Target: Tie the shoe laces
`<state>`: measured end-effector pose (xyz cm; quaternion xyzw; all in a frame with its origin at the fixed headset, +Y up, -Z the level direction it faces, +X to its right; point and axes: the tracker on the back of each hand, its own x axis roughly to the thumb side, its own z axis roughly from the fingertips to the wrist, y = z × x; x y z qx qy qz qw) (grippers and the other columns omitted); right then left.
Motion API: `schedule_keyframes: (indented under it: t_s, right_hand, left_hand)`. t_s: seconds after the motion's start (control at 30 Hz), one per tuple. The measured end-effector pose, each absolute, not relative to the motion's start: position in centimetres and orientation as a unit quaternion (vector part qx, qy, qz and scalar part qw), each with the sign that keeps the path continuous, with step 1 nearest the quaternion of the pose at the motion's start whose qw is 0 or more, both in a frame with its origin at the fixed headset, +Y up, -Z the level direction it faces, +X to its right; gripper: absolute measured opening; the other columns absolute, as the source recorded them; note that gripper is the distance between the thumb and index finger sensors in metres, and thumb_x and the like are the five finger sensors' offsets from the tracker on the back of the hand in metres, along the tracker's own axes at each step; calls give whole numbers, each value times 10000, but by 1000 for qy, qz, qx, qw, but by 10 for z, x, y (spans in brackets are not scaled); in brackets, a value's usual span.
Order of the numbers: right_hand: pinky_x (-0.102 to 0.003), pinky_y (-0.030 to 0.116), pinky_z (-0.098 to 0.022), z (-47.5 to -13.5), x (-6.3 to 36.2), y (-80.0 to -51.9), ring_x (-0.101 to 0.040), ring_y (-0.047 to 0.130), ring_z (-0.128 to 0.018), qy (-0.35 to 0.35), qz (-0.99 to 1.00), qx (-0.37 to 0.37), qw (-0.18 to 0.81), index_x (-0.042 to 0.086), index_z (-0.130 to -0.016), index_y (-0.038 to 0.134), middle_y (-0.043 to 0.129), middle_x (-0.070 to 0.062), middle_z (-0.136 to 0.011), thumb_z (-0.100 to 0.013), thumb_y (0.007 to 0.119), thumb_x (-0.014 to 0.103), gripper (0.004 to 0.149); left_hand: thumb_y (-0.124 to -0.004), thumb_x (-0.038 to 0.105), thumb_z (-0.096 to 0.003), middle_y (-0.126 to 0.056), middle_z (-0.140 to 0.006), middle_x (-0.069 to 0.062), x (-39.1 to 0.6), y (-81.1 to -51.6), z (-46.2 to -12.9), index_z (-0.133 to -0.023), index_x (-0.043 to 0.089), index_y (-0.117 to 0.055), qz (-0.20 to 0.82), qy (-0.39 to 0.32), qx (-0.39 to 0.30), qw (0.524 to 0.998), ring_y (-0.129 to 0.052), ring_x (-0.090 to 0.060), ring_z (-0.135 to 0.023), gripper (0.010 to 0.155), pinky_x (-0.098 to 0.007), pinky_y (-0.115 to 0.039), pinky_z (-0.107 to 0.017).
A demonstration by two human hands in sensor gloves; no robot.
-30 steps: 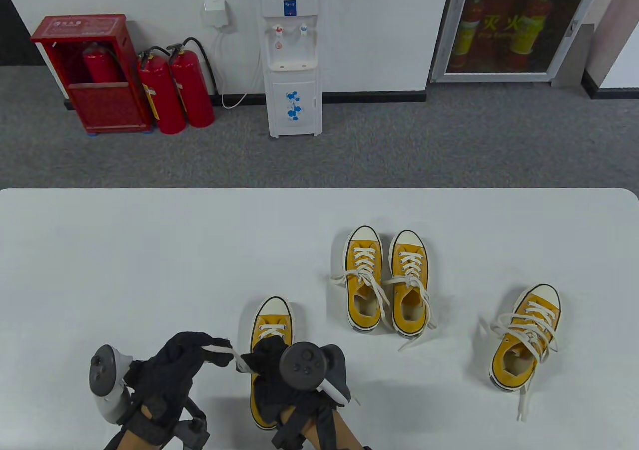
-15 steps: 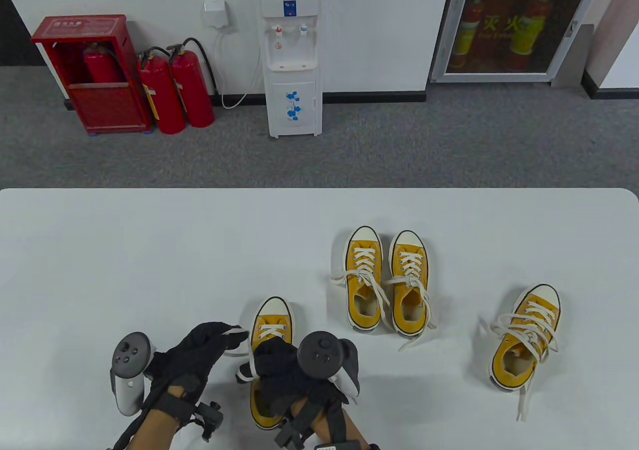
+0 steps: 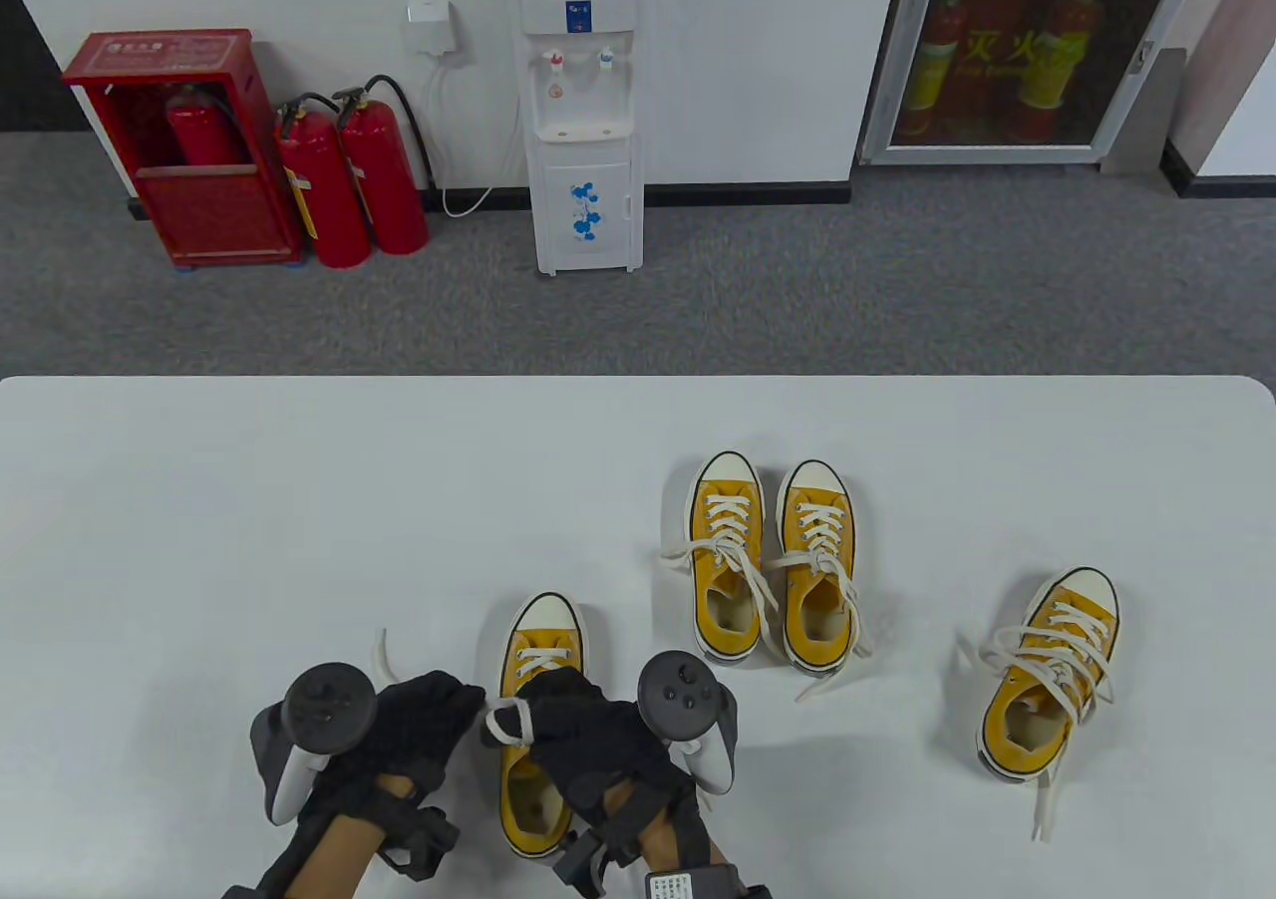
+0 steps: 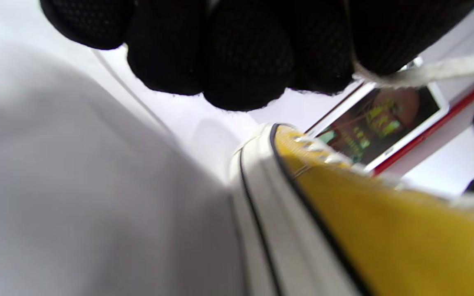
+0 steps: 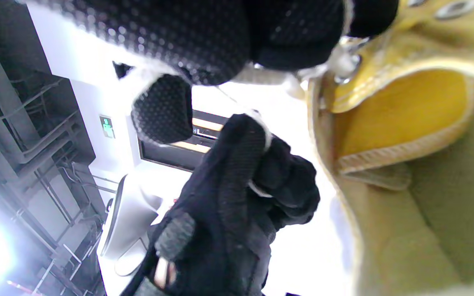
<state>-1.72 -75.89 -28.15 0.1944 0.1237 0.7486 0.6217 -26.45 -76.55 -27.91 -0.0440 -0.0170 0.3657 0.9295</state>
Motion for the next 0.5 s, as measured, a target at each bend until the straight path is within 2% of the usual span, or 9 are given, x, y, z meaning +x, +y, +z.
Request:
schedule_keyframes:
  t_s: [0.23, 0.33, 0.5]
  right_hand:
    - [-601, 535, -653, -281, -12, -764, -209, 836, -553, 121, 723, 176, 657, 291, -793, 938, 538, -1, -1077, -406, 811, 150, 431]
    - [-606, 538, -651, -281, -10, -765, -217, 848, -557, 120, 716, 172, 665, 269, -810, 927, 592, 6, -1082, -410, 812, 147, 434]
    - [-602, 563, -648, -280, -5, -764, -216, 883, -550, 95, 728, 160, 660, 229, -832, 903, 752, -16, -1003, -417, 814, 145, 432]
  left_hand:
    - [-779, 604, -464, -1036, -585, -18, -245, -764, -275, -597, 298, -954, 274, -45, -49, 959, -967, -307, -528, 377, -615, -692, -599]
    - [-769, 610, -463, -1032, -607, -27, -240, -766, -273, -615, 293, -950, 264, -50, -57, 962, -963, -316, -544, 395, -620, -683, -605]
    - [-756, 632, -457, -1034, -623, -33, -240, -767, -273, -634, 289, -950, 254, -53, -64, 964, -963, -321, -552, 432, -623, -684, -603]
